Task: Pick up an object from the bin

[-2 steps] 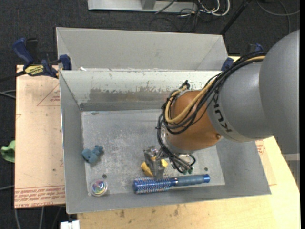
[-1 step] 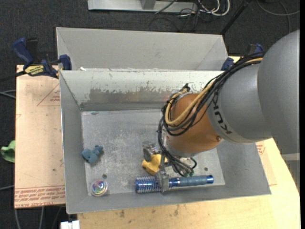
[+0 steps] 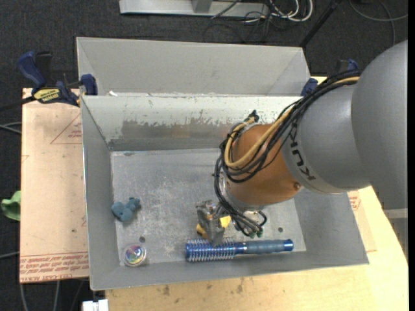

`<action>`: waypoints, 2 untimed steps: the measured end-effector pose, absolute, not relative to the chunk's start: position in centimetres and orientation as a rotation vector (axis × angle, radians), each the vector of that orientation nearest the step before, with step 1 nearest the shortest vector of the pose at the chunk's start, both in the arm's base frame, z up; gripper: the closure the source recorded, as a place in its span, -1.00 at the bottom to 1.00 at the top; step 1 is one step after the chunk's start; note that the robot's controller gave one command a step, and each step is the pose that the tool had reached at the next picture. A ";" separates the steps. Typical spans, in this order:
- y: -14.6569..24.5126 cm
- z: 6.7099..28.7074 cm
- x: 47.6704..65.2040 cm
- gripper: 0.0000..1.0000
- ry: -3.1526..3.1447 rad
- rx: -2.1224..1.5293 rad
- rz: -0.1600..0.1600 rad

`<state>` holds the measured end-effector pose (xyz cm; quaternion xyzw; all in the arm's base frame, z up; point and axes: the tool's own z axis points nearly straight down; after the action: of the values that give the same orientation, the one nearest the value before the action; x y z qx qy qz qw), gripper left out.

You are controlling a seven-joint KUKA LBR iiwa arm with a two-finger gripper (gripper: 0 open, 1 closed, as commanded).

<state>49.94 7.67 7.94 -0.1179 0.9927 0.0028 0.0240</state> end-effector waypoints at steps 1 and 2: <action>7.5 7.6 49.5 -1.00 3.088 -0.367 0.004; 6.6 7.5 49.3 -1.00 3.110 -0.190 0.008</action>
Offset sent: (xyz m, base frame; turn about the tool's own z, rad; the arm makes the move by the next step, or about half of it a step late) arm 0.0000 0.0000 0.0000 0.0000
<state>49.34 6.60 7.49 -0.0609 0.9981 0.0024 0.0130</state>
